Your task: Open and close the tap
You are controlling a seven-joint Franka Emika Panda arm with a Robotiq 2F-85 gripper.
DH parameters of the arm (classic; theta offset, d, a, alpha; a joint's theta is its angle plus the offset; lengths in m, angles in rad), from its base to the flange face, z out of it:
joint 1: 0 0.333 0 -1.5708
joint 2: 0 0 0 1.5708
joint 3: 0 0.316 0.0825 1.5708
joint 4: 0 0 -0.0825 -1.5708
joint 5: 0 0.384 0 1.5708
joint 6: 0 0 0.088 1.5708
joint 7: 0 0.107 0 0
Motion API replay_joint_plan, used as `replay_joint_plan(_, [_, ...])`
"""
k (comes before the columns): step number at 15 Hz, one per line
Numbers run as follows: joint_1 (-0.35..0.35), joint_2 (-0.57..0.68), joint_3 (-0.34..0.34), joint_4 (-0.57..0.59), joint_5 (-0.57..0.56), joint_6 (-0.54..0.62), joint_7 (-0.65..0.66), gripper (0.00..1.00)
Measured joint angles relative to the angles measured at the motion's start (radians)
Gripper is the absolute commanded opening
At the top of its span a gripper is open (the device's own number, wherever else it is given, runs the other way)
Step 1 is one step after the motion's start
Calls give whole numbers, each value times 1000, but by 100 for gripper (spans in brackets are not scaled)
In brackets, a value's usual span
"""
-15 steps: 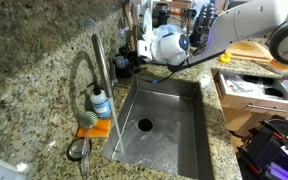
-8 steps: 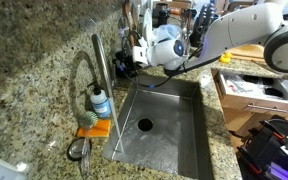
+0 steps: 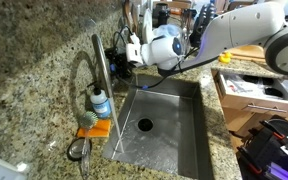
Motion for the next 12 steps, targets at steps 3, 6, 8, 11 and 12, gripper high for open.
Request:
replay_joint_plan(3, [4,1,18,9,0,-4,-6,100])
replay_joint_plan(6, [22,-5,-16,1,9,-13,33,100])
replay_joint_plan(8, [44,-35,-54,-48,9,-66,97,100])
replay_joint_plan(11, [64,-115,-71,-172,-8,-185,179,100])
replay_joint_plan(12, [69,-143,-71,-215,-8,-223,193,100])
